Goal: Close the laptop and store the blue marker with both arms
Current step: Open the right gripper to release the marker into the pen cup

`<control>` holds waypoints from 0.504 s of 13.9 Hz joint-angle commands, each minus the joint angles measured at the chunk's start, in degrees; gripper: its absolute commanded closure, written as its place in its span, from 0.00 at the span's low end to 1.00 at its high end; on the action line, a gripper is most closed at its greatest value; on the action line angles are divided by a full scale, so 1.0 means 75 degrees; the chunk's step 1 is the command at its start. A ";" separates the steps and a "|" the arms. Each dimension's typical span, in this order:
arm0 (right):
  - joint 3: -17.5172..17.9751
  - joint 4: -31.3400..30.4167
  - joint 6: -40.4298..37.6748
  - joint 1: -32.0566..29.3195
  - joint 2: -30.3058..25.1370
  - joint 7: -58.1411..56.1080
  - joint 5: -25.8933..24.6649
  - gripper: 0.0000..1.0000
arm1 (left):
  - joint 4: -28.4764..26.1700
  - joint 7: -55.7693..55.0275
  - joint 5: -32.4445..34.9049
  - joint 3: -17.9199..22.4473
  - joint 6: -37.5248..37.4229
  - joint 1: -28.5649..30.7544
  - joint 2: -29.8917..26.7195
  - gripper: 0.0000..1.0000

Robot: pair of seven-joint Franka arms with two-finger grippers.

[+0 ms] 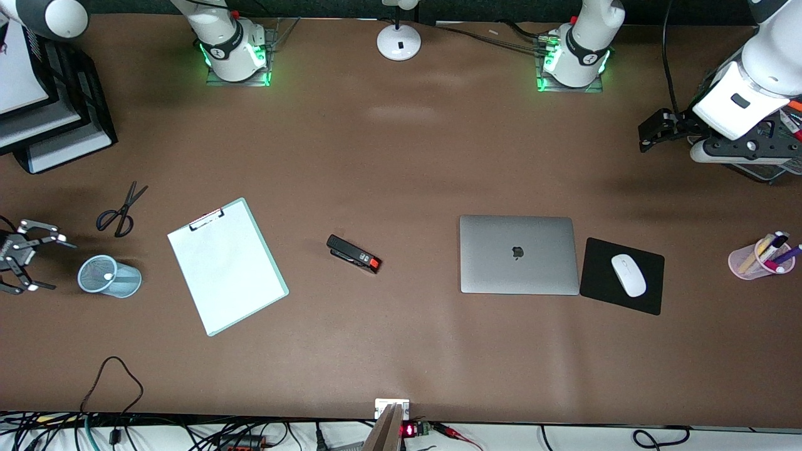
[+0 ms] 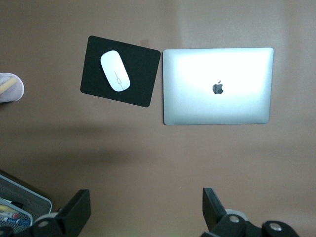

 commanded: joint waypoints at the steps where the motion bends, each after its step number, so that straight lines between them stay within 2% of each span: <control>1: 0.0003 0.0507 -0.0493 0.0082 -0.0186 0.0835 -0.0419 0.00 | 0.0039 0.0120 -0.0128 0.0065 -0.0086 -0.0043 -0.0007 0.00; 3: -0.0008 0.0964 -0.0855 0.0292 -0.0290 0.1409 -0.0677 0.00 | 0.0039 0.0120 -0.0128 0.0054 -0.0086 -0.0043 -0.0007 0.00; 7: -0.0008 0.1071 -0.0928 0.0994 -0.0980 0.2405 -0.1496 0.00 | 0.0039 0.0120 -0.0128 0.0065 -0.0086 -0.0043 -0.0007 0.00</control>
